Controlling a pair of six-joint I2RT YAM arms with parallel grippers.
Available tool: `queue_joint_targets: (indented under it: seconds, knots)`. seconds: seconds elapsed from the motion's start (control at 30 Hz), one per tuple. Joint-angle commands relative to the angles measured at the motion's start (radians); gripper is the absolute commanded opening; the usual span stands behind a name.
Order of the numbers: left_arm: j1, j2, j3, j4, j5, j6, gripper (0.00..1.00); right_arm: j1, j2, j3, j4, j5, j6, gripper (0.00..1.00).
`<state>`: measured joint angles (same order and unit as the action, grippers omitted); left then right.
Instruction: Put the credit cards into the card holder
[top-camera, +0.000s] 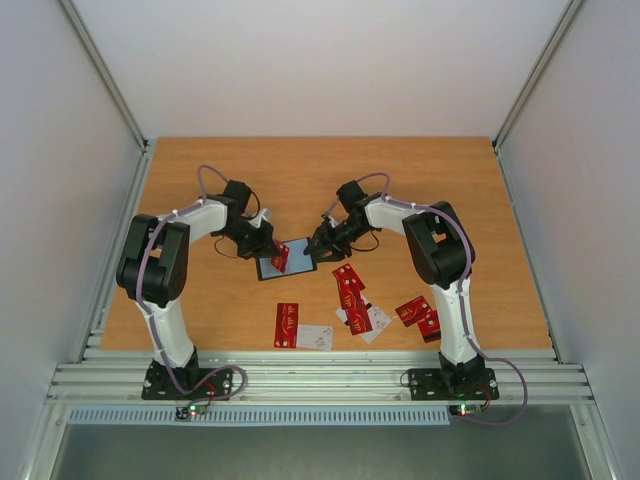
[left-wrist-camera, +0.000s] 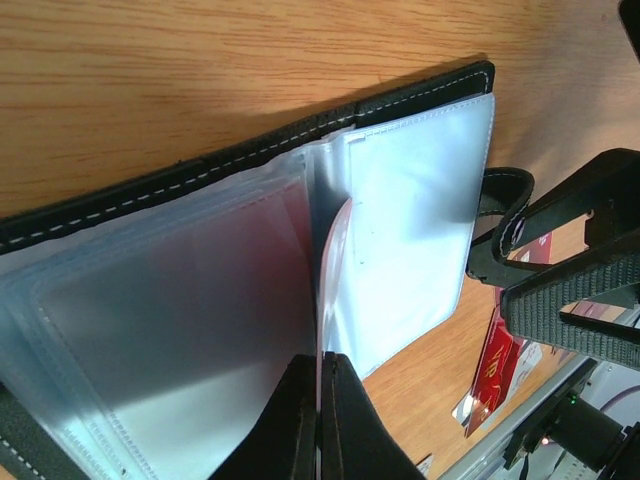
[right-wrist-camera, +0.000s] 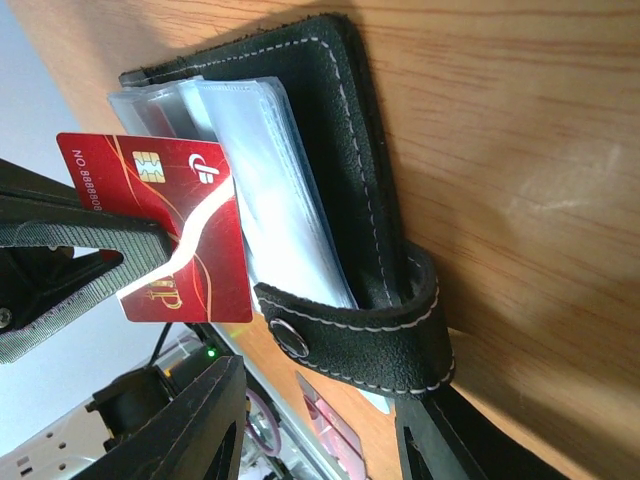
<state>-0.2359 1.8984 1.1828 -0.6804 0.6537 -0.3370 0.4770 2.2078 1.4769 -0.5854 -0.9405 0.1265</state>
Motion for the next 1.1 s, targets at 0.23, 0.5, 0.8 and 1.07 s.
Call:
queue_joint_targets:
  seconds: [0.23, 0.5, 0.8, 1.07]
  knots:
    - [-0.016, 0.013, 0.042, -0.027, -0.041, -0.061, 0.00, 0.002, 0.026, 0.022, -0.019, -0.020, -0.030, 0.42]
    - [-0.025, 0.025, 0.055, -0.006, 0.009, -0.112, 0.00, 0.002, 0.034, 0.023, -0.018, -0.024, -0.033, 0.42]
    - [-0.031, 0.035, 0.024, 0.076, 0.083, -0.138, 0.00, 0.002, 0.037, 0.021, -0.014, -0.027, -0.036, 0.42]
    - [-0.031, 0.030, 0.006, 0.095, 0.104, -0.072, 0.00, 0.002, 0.044, 0.028, -0.025, -0.029, -0.046, 0.42]
